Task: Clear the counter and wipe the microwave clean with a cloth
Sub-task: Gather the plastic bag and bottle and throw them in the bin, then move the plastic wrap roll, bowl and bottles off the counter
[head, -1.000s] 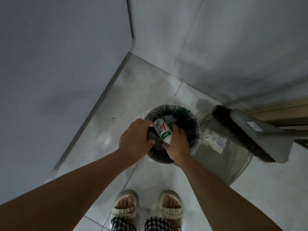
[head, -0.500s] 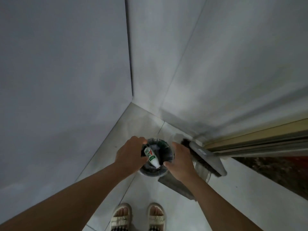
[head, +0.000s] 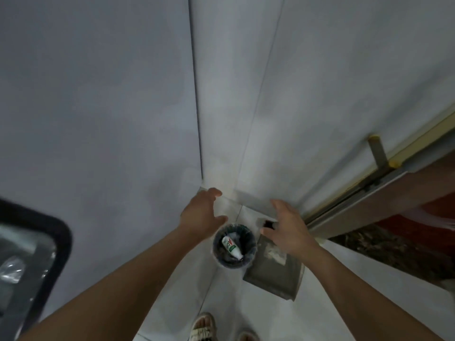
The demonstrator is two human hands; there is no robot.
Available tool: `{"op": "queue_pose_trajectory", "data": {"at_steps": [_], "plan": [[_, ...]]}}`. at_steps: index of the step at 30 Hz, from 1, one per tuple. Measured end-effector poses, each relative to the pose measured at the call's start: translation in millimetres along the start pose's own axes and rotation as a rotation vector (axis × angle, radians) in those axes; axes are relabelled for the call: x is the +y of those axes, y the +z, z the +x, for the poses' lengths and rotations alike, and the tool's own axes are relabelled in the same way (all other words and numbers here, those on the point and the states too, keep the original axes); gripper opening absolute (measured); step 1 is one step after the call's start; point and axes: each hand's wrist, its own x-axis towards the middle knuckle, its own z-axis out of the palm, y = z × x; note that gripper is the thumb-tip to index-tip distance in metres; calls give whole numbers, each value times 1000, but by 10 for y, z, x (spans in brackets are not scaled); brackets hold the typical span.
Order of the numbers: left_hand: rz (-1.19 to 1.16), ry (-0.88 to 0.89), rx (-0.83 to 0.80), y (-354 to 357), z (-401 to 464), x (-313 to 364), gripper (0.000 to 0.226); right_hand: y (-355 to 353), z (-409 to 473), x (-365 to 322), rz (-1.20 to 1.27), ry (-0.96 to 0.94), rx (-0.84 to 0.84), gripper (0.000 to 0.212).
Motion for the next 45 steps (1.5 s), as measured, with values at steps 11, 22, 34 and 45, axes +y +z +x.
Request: {"op": "queue_pose_trajectory", "data": {"at_steps": [11, 22, 34, 45], "plan": [[29, -105, 204, -654, -1136, 529, 64, -838, -570, -589, 3, -207, -43, 87], [-16, -316, 547, -1130, -2528, 773, 69, -1141, -1257, -1431, 15, -552, -132, 94], [-38, -546, 857, -1763, -4211, 159, 70, -611, -2157, -2910, -26, -945, -246, 99], [-42, -680, 1013, -2520, -5906, -952, 74, 364, -3336, -4528, -44, -1104, -329, 102]]}}
